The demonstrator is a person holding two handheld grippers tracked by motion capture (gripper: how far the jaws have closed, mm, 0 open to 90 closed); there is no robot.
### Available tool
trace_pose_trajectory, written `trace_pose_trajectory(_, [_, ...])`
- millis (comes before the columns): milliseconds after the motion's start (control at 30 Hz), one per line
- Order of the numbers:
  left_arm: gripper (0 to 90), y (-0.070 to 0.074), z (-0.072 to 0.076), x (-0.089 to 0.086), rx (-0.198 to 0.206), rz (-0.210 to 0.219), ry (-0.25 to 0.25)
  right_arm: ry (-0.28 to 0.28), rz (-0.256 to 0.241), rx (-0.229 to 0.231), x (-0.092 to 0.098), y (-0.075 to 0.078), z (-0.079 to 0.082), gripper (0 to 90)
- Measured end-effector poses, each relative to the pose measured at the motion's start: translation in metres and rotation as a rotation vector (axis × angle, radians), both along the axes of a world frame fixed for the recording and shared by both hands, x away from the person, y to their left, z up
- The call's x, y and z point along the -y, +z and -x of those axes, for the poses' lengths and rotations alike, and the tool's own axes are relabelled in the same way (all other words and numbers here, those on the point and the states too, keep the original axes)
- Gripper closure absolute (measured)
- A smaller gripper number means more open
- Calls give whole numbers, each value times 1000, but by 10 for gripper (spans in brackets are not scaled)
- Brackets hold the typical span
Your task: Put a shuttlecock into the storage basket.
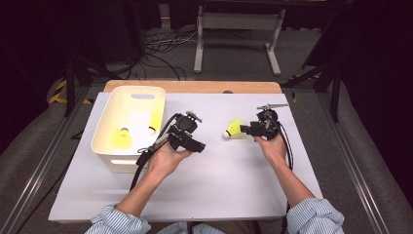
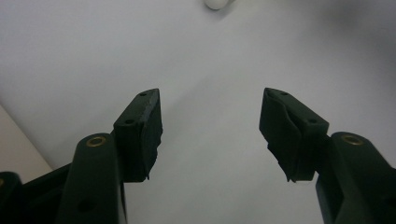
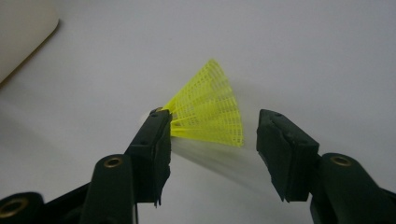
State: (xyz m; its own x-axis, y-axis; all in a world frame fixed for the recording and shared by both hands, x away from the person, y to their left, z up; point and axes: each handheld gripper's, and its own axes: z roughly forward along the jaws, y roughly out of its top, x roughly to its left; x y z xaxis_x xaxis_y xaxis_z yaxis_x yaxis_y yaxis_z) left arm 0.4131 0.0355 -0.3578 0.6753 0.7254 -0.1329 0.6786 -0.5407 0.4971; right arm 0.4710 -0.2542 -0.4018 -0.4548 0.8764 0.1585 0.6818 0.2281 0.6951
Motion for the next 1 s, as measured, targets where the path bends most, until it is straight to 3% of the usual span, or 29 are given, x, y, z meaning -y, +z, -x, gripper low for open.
trace_pose_trajectory(500, [397,-1,-1,0,-6,-15,-6,-31,-25,-20,-4,-6,-16,531])
trace_pose_trajectory(733, [395,-1,-1,1,-6,-17,-8,-11,-27,-38,-9,-12,-18,558])
trace_pose_trajectory(1000, [394,0,0,-1,-3,-19,-6,7,-19,-49,-15,-16,-18,653])
